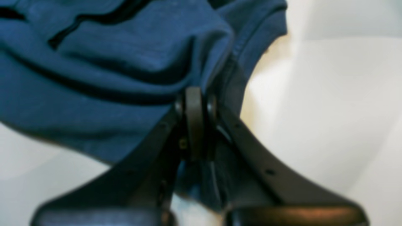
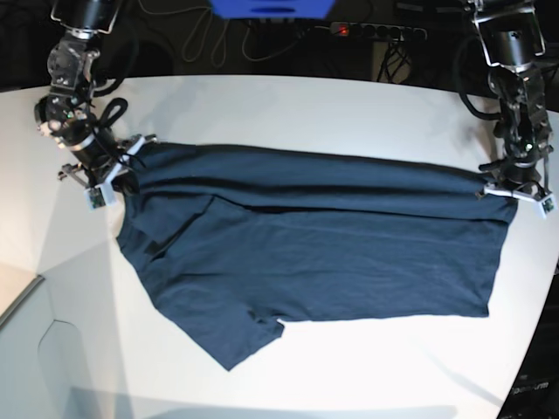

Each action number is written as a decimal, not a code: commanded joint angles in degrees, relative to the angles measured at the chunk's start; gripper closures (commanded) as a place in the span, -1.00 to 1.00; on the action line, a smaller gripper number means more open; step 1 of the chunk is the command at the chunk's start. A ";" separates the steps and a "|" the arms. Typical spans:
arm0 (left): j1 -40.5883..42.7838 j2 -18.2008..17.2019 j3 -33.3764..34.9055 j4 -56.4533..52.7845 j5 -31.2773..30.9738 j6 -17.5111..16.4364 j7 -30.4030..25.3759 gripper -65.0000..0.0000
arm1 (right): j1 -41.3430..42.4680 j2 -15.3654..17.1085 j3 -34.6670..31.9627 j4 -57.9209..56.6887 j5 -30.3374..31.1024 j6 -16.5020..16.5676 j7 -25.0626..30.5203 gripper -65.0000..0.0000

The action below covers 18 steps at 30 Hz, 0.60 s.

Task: Layout the t-shirt on the table in an organized manner, then fold the t-shirt properly
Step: 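Grasp the shirt edge with both grippers at its two ends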

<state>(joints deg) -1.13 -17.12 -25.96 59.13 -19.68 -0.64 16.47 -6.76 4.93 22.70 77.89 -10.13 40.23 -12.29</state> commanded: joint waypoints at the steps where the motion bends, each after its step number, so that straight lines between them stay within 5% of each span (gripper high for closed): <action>1: -0.68 -1.03 -0.37 1.13 0.12 0.25 -1.57 1.00 | -0.05 0.83 0.20 0.93 0.50 -0.23 0.82 0.82; 10: -0.68 -0.94 -0.37 1.13 0.12 0.25 -1.57 1.00 | -0.93 0.65 5.74 1.54 0.77 -0.23 1.26 -0.08; 18: 0.11 -0.85 -0.37 1.13 0.12 0.25 -1.57 1.00 | -3.56 -0.84 7.68 1.37 0.86 -0.23 1.26 -0.20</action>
<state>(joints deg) -0.32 -17.08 -25.96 59.20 -19.53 -0.60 16.40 -10.07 3.60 30.15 78.30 -10.07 40.23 -11.94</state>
